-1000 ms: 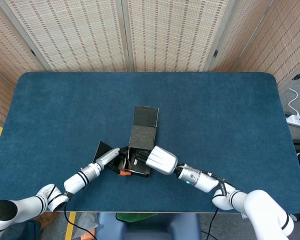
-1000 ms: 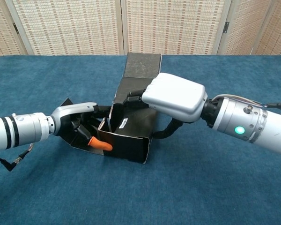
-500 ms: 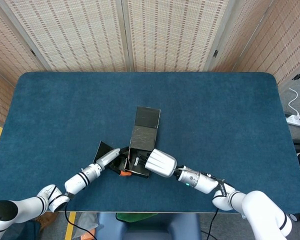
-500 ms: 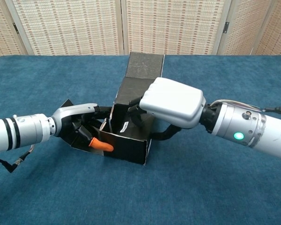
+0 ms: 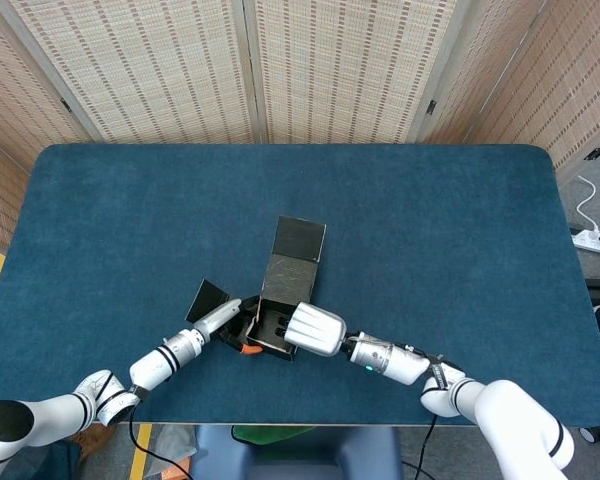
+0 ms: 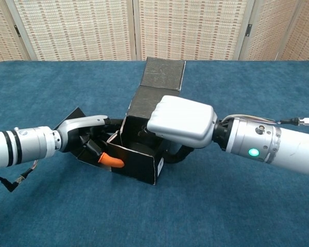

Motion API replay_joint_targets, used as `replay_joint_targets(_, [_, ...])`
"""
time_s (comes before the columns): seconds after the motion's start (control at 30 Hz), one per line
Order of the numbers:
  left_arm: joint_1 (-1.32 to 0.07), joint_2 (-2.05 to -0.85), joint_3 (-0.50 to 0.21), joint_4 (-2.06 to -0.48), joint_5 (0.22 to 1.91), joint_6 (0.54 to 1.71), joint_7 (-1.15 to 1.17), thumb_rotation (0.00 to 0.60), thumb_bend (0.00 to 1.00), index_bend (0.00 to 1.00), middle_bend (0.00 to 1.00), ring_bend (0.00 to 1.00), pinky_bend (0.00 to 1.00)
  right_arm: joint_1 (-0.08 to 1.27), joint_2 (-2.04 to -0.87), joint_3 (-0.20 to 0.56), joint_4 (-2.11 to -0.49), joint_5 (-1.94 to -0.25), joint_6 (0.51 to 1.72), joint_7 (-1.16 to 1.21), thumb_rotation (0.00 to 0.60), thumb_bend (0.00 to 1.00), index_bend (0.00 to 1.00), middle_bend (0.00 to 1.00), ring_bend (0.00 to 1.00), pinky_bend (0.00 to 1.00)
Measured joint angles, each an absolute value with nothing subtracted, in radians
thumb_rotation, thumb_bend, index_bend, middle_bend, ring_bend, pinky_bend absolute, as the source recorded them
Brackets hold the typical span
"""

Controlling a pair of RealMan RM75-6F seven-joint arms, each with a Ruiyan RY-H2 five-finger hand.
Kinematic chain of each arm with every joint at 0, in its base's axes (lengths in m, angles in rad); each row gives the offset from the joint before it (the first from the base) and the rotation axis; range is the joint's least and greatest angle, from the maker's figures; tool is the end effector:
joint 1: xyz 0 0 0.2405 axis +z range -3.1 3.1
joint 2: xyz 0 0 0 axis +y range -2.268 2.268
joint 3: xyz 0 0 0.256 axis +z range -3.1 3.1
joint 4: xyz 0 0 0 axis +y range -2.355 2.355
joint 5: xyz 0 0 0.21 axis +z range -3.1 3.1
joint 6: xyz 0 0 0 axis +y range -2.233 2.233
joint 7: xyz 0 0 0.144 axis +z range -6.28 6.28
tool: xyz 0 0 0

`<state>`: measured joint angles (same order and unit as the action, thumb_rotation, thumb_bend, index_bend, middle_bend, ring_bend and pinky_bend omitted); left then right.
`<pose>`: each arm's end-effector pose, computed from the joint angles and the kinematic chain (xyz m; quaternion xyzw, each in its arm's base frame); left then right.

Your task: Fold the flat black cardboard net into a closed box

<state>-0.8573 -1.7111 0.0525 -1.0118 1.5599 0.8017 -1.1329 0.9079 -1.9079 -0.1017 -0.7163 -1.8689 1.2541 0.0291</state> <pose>-0.1809 0.3458 -0.0832 -0.6161 -0.6744 -0.3916 0.1109 -0.1155 -0.3268 -0.0971 0.8642 -0.0101 0.4380 0.2477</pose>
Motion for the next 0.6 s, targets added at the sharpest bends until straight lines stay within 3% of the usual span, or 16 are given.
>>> replay_joint_targets(0.2, [-0.854,-1.709,0.051,-1.015,1.557,0.801,-1.137,0.600,0.22,0.29,0.31,0.56,0.82,0.923,-1.882,-0.100,-0.747,-1.864,1.226,0.026,0.600,0.33,0.86,0.98,0.82,1.00])
replay_joint_targets(0.4, [-0.849,-1.707,0.044,-1.019,1.546,0.800,-1.129,0.600,0.22,0.29,0.31,0.56,0.81,0.928,-1.852,-0.110,-0.767,-1.868,1.214,0.012,0.600,0.32,0.90,0.99,0.81,1.00])
replay_joint_targets(0.47, [-0.846,-1.706,0.039,-1.022,1.540,0.802,-1.121,0.600,0.22,0.29,0.32,0.56,0.80,0.926,-1.842,-0.110,-0.770,-1.867,1.219,0.008,0.600,0.30,0.86,0.90,0.78,1.00])
replay_joint_targets(0.5, [-0.843,-1.705,0.036,-1.025,1.536,0.803,-1.114,0.600,0.22,0.29,0.32,0.56,0.78,0.926,-1.837,-0.110,-0.771,-1.867,1.220,0.006,0.600,0.27,0.78,0.79,0.76,1.00])
replay_joint_targets(0.57, [-0.838,-1.704,0.031,-1.030,1.527,0.806,-1.098,0.600,0.22,0.28,0.31,0.53,0.76,0.924,-1.824,-0.109,-0.774,-1.865,1.220,-0.001,0.600,0.18,0.56,0.58,0.71,1.00])
replay_joint_targets(0.6, [-0.835,-1.704,0.026,-1.034,1.520,0.807,-1.085,0.600,0.22,0.27,0.31,0.48,0.72,0.924,-1.819,-0.108,-0.776,-1.862,1.217,-0.004,0.600,0.12,0.39,0.42,0.68,1.00])
